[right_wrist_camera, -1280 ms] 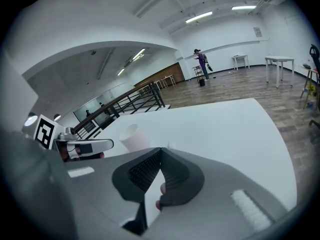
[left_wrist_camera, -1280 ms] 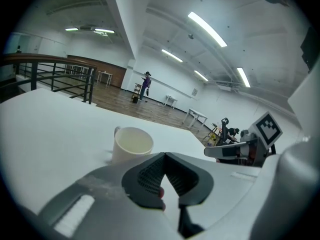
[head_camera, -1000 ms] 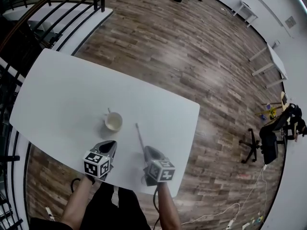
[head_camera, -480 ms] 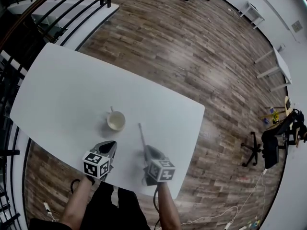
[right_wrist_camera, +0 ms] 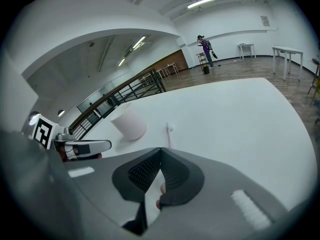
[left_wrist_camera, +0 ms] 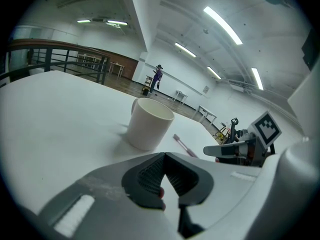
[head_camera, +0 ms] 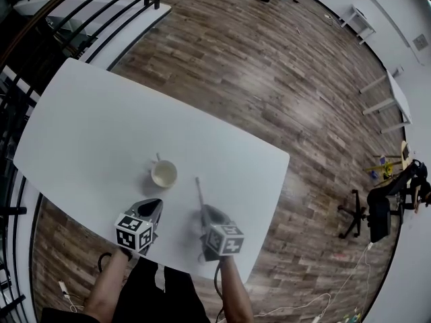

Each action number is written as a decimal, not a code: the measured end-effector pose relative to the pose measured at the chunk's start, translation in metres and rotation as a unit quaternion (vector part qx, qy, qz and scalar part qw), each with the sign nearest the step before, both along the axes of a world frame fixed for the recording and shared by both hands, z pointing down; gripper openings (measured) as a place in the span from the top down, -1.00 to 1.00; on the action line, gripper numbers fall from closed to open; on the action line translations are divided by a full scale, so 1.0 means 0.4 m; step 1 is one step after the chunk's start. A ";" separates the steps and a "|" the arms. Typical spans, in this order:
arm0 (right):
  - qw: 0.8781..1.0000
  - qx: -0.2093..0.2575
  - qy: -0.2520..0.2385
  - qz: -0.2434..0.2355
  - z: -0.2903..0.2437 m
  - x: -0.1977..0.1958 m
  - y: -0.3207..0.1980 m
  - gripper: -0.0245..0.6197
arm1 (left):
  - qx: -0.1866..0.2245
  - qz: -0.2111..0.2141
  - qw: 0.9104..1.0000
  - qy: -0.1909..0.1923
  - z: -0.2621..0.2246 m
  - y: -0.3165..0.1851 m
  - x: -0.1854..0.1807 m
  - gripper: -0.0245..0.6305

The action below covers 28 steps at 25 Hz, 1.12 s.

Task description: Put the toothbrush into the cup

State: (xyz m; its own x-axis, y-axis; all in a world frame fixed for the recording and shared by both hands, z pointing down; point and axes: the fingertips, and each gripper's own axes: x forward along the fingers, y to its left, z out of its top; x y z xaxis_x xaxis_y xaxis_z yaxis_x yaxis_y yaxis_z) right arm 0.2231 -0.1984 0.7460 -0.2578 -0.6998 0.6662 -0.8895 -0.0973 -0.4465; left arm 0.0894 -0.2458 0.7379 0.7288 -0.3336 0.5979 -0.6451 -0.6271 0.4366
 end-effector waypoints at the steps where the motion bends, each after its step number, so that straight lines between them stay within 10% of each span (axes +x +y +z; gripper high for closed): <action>1: 1.000 -0.001 0.000 -0.002 0.003 0.000 -0.006 0.90 | -0.001 -0.003 1.000 0.000 0.002 -0.005 -0.002 0.90; 28: 1.000 0.004 0.006 -0.018 0.006 -0.011 -0.041 0.73 | -0.006 -0.020 1.000 -0.001 0.008 -0.031 -0.016 0.90</action>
